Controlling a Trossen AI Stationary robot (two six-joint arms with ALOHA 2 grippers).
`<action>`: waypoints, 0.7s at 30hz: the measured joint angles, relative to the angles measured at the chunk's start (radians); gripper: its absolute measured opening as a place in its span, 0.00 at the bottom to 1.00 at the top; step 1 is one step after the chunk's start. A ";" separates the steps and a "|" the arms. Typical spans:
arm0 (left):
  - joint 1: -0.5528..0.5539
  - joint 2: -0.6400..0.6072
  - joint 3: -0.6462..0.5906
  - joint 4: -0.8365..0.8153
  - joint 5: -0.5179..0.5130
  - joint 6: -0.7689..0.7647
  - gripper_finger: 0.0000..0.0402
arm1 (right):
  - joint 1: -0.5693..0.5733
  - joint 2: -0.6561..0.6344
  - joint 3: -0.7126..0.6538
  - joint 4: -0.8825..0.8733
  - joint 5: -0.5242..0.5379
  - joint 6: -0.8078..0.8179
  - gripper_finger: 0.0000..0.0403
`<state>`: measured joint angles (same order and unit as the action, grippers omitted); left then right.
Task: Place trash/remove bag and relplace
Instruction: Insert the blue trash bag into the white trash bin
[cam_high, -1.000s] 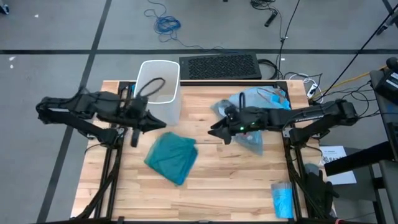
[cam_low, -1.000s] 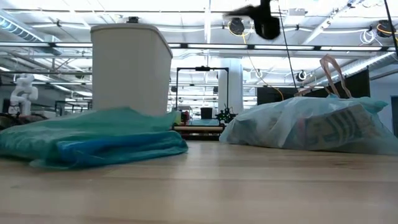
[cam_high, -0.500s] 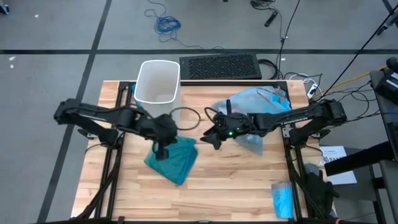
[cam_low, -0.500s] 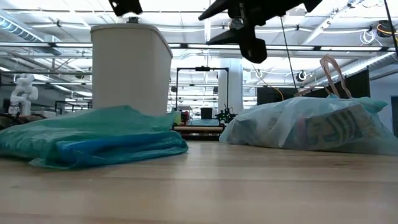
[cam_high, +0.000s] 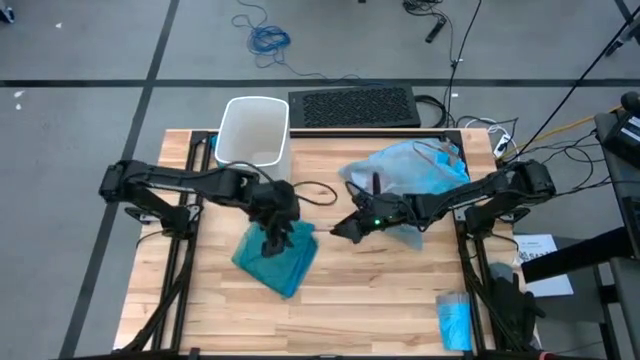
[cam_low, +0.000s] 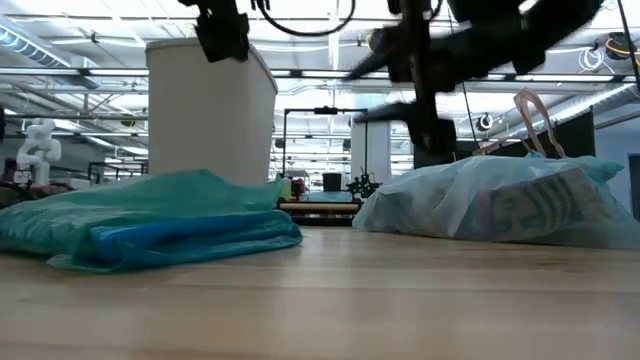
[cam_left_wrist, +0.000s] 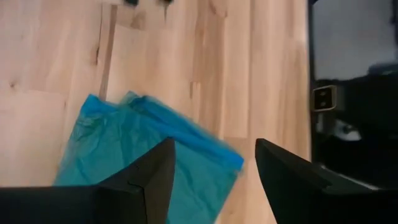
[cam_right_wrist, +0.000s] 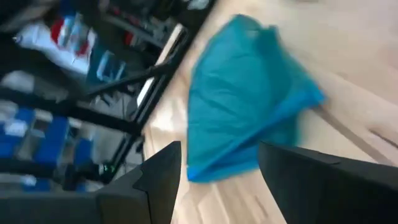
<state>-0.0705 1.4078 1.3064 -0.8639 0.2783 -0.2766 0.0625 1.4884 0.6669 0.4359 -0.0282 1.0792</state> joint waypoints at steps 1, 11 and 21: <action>-0.002 -0.020 0.000 0.000 -0.001 -0.007 0.54 | -0.001 0.007 -0.016 0.011 0.006 0.018 0.50; -0.019 -0.242 0.002 0.100 -0.145 -0.083 0.53 | -0.012 0.155 0.098 0.075 0.000 -0.002 0.50; -0.019 -0.297 0.003 0.083 -0.229 -0.083 0.53 | -0.017 0.355 0.308 -0.087 -0.058 -0.047 0.50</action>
<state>-0.0898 1.1107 1.3090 -0.7805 0.0497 -0.3595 0.0457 1.8430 0.9747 0.3492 -0.0860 1.0325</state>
